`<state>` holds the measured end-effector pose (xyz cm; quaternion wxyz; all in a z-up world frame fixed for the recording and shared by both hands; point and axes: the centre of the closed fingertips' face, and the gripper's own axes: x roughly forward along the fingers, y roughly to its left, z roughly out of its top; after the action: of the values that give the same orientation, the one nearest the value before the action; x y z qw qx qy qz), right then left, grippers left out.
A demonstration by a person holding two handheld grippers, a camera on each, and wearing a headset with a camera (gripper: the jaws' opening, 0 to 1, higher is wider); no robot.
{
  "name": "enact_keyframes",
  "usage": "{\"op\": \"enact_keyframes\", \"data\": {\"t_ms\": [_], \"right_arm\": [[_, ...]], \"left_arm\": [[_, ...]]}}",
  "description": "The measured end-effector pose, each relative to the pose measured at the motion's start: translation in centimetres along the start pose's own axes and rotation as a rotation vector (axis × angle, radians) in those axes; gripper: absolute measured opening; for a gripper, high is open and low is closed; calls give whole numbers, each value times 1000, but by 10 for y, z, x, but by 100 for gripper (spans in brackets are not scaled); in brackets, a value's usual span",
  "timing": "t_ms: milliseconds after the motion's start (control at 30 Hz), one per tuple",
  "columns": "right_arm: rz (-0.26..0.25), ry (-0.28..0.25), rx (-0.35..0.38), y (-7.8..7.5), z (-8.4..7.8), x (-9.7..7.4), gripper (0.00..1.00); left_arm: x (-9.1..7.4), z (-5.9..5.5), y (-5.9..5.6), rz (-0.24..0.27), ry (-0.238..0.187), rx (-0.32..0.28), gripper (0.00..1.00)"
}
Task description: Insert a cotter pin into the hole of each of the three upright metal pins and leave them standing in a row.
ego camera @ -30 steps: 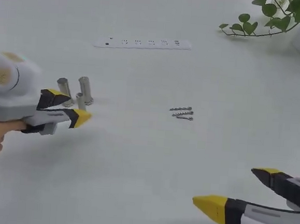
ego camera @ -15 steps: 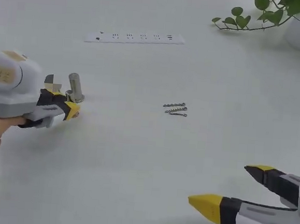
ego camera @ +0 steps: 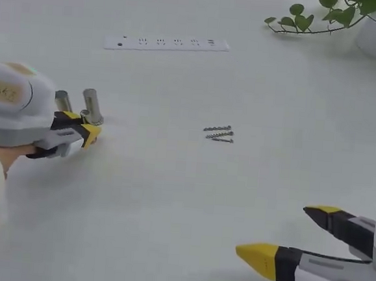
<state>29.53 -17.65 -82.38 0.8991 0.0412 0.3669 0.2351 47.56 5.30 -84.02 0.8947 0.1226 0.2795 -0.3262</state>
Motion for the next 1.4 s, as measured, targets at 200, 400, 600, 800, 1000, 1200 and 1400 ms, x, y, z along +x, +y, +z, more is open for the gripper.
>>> {"op": "enact_keyframes", "data": {"t_ms": [200,400,600,800,1000,1200,1400], "right_arm": [[-3,-14,6,-3,1,-2,86],[-8,-18,4,-6,-1,-7,86],[-19,-26,14,-12,-4,-11,86],[-15,-26,15,-11,-6,-12,86],[1,-29,10,-6,-6,-11,86],[10,-23,1,-2,-7,-11,86],[13,-14,-2,0,-8,-12,86]], "left_arm": [[-4,-1,-6,-20,7,61,7],[-13,1,-17,-59,3,96,7],[-29,6,-30,-115,-24,27,7],[-46,7,-40,-124,-37,40,7],[-57,-4,-57,-146,-23,56,7],[-64,-11,-72,-171,-37,18,7],[-64,-19,-85,-196,-27,33,7]]}}
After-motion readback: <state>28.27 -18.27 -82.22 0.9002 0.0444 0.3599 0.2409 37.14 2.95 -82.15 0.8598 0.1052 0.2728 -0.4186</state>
